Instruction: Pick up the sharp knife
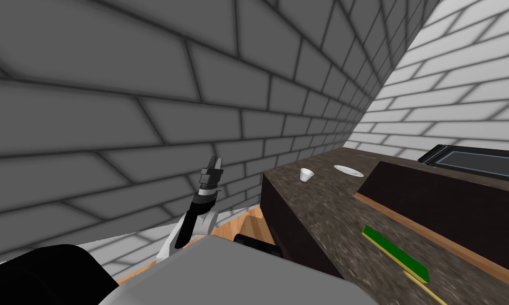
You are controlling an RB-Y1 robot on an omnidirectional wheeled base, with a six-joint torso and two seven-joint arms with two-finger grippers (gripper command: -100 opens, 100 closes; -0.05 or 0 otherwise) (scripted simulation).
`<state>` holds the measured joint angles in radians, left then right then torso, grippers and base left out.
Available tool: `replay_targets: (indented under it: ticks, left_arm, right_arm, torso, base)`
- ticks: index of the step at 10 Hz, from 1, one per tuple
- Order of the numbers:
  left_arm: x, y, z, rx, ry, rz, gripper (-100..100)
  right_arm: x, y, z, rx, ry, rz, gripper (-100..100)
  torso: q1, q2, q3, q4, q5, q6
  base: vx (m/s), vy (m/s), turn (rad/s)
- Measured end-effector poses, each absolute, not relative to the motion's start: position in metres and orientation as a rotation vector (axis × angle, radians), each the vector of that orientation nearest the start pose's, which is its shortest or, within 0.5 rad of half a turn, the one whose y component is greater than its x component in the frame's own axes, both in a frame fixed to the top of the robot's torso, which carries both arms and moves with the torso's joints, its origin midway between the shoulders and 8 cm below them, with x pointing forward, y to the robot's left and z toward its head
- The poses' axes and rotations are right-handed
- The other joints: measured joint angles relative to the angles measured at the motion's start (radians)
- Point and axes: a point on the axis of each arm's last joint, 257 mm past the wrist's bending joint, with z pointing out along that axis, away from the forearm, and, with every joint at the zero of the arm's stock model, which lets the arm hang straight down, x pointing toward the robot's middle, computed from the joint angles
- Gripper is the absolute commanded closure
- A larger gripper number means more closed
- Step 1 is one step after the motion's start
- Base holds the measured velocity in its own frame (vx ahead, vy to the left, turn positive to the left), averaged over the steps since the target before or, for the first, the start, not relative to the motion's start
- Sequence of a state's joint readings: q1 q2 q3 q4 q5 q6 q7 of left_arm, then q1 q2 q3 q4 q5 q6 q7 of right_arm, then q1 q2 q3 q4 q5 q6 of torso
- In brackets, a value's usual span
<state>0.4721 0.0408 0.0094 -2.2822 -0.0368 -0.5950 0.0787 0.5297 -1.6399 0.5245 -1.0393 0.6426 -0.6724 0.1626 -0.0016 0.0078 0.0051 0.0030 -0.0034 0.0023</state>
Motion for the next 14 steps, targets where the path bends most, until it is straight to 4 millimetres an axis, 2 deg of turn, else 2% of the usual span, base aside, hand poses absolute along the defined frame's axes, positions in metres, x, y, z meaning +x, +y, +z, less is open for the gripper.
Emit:
replay_targets:
  ticks: [2, 4, 5, 6, 9, 10, 14]
  left_arm:
    - [0.329, 0.266, 0.051, -0.531, 0.567, -1.385, 0]
    - [0.329, 0.266, 0.051, -0.531, 0.567, -1.385, 0]
    - [0.329, 0.266, 0.051, -0.531, 0.567, -1.385, 0]
    - [0.329, 0.266, 0.051, -0.531, 0.567, -1.385, 0]
    - [0.329, 0.266, 0.051, -0.531, 0.567, -1.385, 0]
    - [0.329, 0.266, 0.051, -0.531, 0.567, -1.385, 0]
    - [0.329, 0.266, 0.051, -0.531, 0.567, -1.385, 0]
  right_arm:
    - [0.12, -0.694, -0.325, -0.853, 2.833, -0.151, -100]
    - [0.133, -0.683, -0.323, -0.855, 2.807, -0.122, -100]
    - [0.133, -0.683, -0.323, -0.853, 2.806, -0.122, 0]
    - [0.133, -0.683, -0.323, -0.854, 2.806, -0.122, -100]
    - [0.114, -0.683, -0.343, -0.774, 2.839, -0.128, -100]
    - [0.113, -0.684, -0.344, -0.769, 2.84, -0.131, 100]
    - [0.114, -0.685, -0.343, -0.769, 2.839, -0.134, 100]
  torso:
    - [-0.001, 0.001, 0.001, 0.0, 0.0, 0.0]
    - [0.001, -0.002, -0.001, 0.0, 0.0, 0.0]
    - [0.002, -0.003, -0.001, -0.001, 0.0, 0.0]
    - [0.002, -0.003, -0.002, -0.001, 0.0, 0.0]
    - [0.0, -0.001, -0.001, 0.0, 0.0, 0.0]
    - [0.001, -0.002, -0.001, 0.0, 0.0, 0.0]
    - [0.002, -0.004, -0.003, -0.001, 0.0, 0.0]
  base:
    - [-0.068, -0.043, -0.005]
    - [-0.018, -0.013, -0.001]
    - [0.0, 0.0, 0.0]
    - [-0.025, -0.01, 0.235]
    - [-0.041, -0.024, 0.174]
    - [0.0, 0.0, 0.0]
    - [0.0, 0.0, 0.0]
